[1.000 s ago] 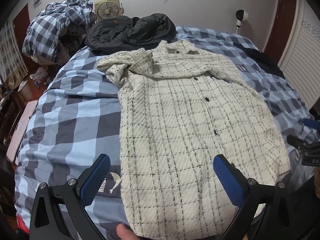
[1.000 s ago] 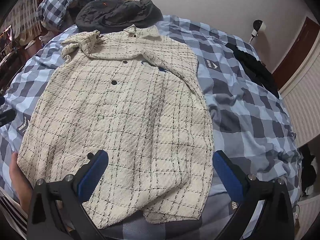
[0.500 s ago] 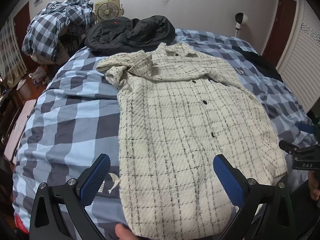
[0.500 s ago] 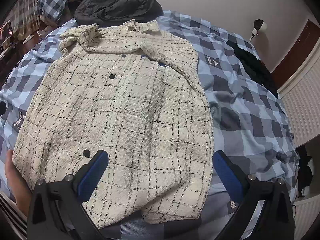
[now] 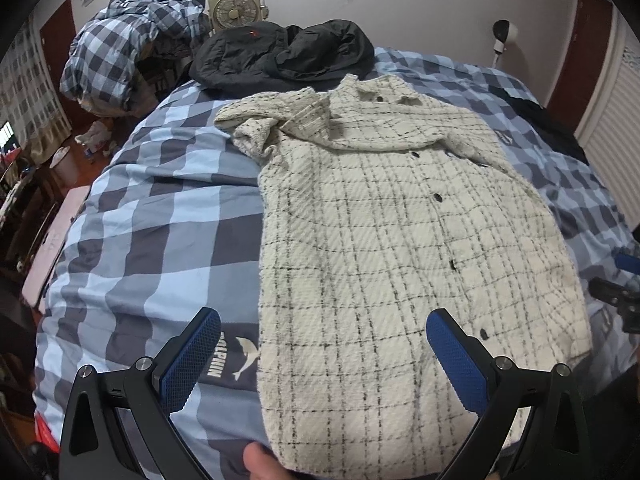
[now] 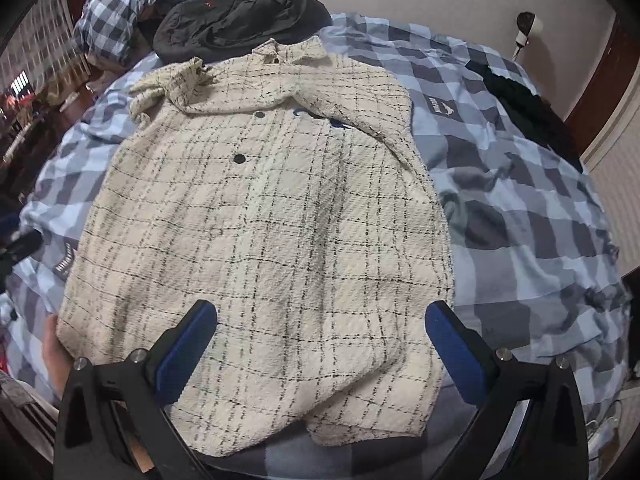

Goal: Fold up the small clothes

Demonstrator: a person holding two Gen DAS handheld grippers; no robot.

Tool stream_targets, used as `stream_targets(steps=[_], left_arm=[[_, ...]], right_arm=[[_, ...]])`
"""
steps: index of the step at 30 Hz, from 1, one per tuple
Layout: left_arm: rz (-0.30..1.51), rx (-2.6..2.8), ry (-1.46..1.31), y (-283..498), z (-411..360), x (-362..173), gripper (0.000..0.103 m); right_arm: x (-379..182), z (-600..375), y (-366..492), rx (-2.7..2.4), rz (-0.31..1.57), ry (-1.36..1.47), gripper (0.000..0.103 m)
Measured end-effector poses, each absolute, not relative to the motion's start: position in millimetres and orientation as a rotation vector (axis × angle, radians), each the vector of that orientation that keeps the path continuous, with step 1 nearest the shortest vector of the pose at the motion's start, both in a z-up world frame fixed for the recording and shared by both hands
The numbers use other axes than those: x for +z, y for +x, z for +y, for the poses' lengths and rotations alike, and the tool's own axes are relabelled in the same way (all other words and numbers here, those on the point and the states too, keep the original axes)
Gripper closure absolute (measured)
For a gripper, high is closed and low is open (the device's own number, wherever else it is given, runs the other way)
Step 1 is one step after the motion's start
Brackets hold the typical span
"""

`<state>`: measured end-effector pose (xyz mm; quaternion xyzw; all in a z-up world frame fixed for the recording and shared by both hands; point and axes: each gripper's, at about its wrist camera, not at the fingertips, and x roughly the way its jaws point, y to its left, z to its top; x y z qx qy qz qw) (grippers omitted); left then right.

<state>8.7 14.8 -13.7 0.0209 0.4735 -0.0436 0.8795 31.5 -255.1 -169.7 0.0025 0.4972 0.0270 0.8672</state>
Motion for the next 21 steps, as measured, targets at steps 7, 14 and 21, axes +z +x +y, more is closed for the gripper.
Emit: stream_targets(steps=[7,14,21], left_arm=[[0.913,0.032,0.016,24.9,28.6,3.5,0.000],[0.903,0.005,-0.089,58.1,32.6,15.2,0.000],[0.948,-0.012,-0.001,59.4,35.2,5.1,0.000]], right_arm=[[-171.1,-256.6,33.9,0.069,1.041,0.030,0.001],[-175.9,-259.5,38.7,0.088,1.054,0.059,0.001],[-176.2,-254.5,55.8,0.121,1.104,0.081,0.001]])
